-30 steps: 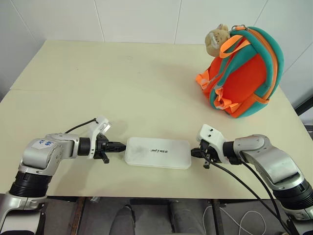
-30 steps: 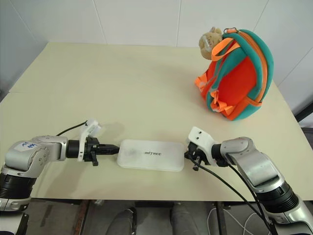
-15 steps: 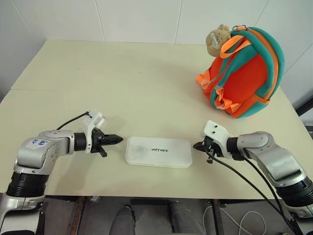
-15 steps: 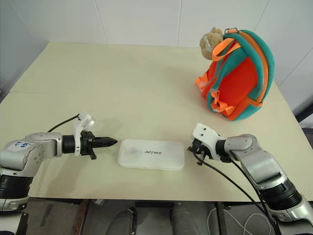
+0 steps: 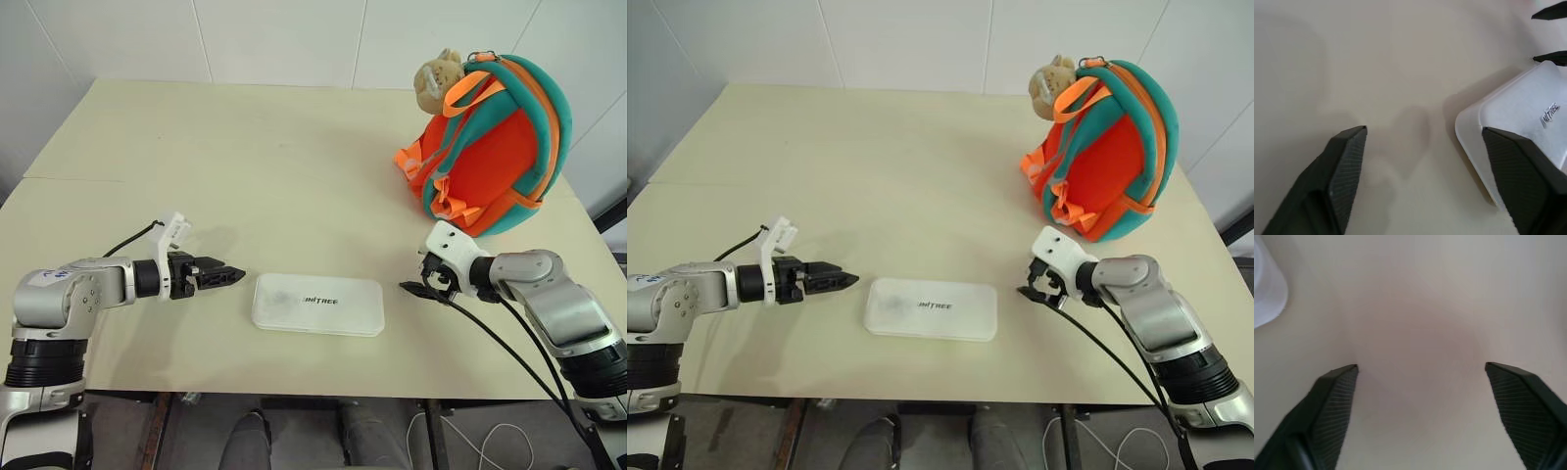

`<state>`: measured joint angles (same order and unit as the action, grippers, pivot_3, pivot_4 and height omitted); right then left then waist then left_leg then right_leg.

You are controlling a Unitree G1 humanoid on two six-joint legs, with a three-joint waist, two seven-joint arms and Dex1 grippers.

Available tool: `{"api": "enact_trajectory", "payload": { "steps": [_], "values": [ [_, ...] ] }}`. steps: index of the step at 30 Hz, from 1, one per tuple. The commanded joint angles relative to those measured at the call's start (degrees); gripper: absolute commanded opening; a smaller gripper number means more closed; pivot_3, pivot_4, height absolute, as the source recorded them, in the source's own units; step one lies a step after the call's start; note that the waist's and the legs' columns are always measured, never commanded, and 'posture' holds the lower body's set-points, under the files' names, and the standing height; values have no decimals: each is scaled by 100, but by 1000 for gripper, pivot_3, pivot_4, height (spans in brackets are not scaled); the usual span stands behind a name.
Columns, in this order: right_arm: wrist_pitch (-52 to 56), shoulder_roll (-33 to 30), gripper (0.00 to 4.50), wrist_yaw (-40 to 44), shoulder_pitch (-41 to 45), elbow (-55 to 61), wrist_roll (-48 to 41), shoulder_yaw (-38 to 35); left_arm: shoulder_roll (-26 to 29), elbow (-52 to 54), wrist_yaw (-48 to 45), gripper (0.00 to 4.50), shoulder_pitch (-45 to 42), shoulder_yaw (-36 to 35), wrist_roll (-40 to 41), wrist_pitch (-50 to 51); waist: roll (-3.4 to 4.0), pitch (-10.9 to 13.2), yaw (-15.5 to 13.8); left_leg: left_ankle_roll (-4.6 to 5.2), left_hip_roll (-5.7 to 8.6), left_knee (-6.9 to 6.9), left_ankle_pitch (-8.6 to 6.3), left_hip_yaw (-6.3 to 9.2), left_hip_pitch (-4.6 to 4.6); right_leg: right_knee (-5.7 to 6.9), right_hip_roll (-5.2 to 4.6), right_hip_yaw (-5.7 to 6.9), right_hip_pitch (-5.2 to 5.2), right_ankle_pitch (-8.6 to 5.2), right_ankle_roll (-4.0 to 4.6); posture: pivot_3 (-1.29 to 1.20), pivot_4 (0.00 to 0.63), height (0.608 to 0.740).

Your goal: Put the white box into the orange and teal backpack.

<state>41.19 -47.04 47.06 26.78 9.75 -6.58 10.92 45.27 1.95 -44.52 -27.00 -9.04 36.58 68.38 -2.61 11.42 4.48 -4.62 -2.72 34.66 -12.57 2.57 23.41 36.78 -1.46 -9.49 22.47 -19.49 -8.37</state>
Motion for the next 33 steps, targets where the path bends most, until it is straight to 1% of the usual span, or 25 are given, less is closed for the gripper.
{"api": "enact_trajectory", "payload": {
  "steps": [1,5,7,9,15,18,21,24,27,33],
  "values": [
    [-13,81,4500,-51,-22,-66,103,47,123,134,-256,4448,-158,-166,356,257,0,0,6,0,0,1,0,0,0,0,0,0,0,0,0,0,150,740],
    [35,156,4500,-101,-44,-17,116,37,77,43,-302,4448,-327,-284,792,1003,-1,0,21,0,0,6,0,0,-1,3,0,0,-2,1,0,0,150,740],
    [71,171,4500,-119,-87,44,113,25,43,-199,-252,4448,-568,-319,1021,1967,-1,0,31,0,0,6,0,0,-2,7,1,0,-2,1,0,0,150,740],
    [99,168,4500,-148,-146,92,117,4,30,-380,-248,4448,-651,-299,1254,2384,-1,0,39,0,0,5,0,1,-4,8,3,0,-1,0,-1,0,150,740],
    [174,154,4500,-237,-267,208,112,-60,302,-1092,-38,4448,-654,515,1724,2412,-1,-1,29,0,0,2,0,4,-4,8,2,0,0,0,-1,0,150,740],
    [200,159,4500,-266,-297,247,107,-76,337,-1378,40,4448,-769,740,1901,2412,-3,-2,24,-1,0,4,0,4,-6,9,1,1,-3,0,0,0,150,740],
    [227,176,4500,-291,-308,271,110,-83,102,-1735,113,4448,-941,638,1889,2412,-2,-2,17,-1,0,4,0,3,-8,8,2,1,-5,0,0,0,150,740],
    [241,210,4500,-326,-314,285,115,-86,-108,-1988,112,4448,-1056,717,1905,2412,-3,-2,4,-1,1,8,0,4,-10,9,2,1,-9,0,0,0,150,740],
    [245,232,4500,-341,-309,285,125,-78,-187,-2061,106,4448,-1095,761,1899,2412,-4,-3,7,-1,1,13,0,3,-10,9,2,1,-10,0,0,0,150,740],
    [243,346,4500,-353,-251,303,130,-1,-578,-2148,123,4448,-1220,873,1727,2412,-7,-5,8,-1,1,18,0,4,-10,10,2,1,-12,1,-1,0,150,740]
  ]
}}
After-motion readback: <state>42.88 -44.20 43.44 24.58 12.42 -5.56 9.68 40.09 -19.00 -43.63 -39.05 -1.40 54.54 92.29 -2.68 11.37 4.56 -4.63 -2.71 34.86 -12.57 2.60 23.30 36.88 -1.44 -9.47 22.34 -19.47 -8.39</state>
